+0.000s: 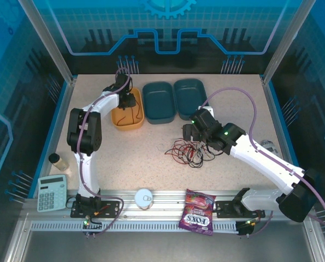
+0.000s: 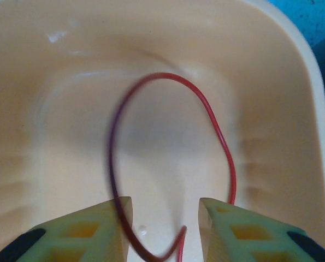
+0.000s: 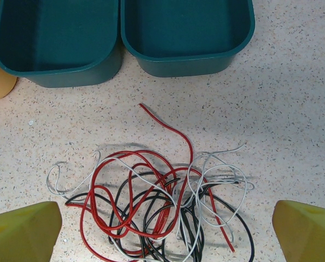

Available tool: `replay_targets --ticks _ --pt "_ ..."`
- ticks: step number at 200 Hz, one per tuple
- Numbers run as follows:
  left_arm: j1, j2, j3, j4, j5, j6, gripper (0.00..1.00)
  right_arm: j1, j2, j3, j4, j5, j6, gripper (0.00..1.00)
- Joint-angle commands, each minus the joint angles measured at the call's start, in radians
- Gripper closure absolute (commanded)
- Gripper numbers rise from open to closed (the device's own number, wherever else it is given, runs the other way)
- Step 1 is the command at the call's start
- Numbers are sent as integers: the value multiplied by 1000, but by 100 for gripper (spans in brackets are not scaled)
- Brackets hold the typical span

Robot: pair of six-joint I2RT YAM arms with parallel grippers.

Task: Untangle the cables

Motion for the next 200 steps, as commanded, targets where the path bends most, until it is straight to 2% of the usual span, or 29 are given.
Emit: replay_targets --ticks 1,29,72,86,129,158,173,200 --pt "7 -56 6 -36 -13 -2 54 -9 9 23 -4 5 -9 0" --pt "7 -117 -17 -34 -20 4 41 -8 22 25 -3 4 -9 0" --pt "7 -245 -73 -26 -34 9 15 -10 33 13 7 -3 -11 0" --pt "7 -295 -104 -21 -30 0 1 -9 34 7 10 -3 -9 0" --pt "4 -486 -245 0 30 -45 1 -11 44 -13 13 -8 -5 0" --pt "-28 -667 -435 98 111 -117 1 -22 65 -18 6 -23 1 0" --pt "-79 -754 -541 171 151 -145 1 -28 75 -26 7 -28 3 0" --pt "-233 -854 -679 226 135 -183 1 -44 82 -62 26 -43 20 0"
